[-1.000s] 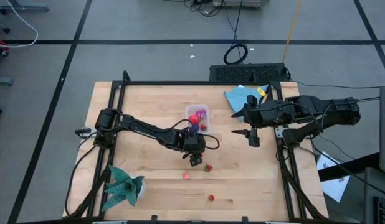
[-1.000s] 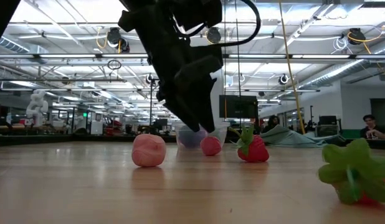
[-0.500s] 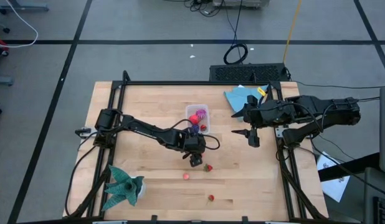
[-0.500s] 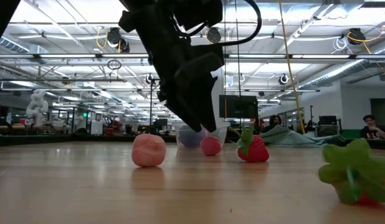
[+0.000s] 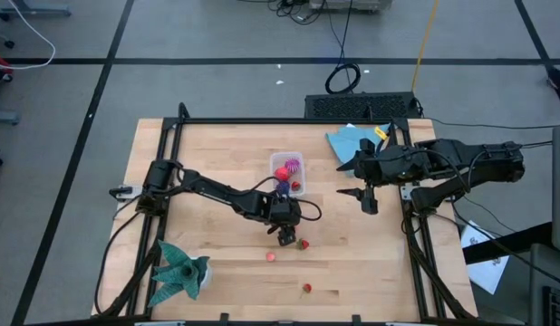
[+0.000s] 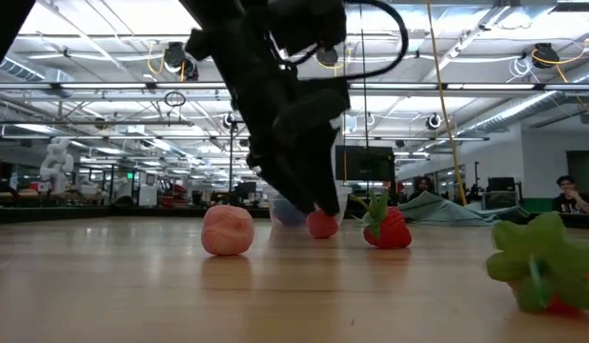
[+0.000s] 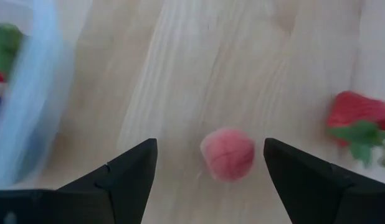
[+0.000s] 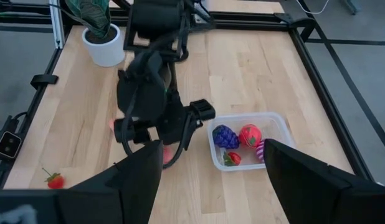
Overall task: Pick and placing Produce into tupperware
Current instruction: Put the top pink peach into the transparent bin
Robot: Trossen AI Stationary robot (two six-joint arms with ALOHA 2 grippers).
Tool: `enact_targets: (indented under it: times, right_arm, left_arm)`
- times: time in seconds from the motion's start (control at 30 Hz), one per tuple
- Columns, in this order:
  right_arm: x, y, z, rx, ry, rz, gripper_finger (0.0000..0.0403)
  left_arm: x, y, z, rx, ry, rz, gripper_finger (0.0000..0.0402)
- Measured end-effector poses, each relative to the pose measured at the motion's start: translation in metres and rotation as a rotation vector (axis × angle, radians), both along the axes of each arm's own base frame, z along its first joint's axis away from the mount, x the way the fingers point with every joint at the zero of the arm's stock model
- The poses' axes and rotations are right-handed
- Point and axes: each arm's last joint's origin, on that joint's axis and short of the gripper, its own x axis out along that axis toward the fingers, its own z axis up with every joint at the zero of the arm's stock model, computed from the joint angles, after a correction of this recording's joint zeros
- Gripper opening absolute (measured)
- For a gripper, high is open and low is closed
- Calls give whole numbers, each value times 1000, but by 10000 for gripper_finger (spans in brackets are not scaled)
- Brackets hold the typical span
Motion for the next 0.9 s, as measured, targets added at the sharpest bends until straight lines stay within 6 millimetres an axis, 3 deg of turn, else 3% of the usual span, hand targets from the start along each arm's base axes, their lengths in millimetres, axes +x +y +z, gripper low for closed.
enact_targets:
  times: [0.17,0.9]
  right_arm:
    - [1,0,0,1,-7,0,270]
    - [1,0,1,3,-16,0,270]
  left_arm:
    - [0,1,-11,1,36,10,296]
    - [4,6,-15,1,23,5,295]
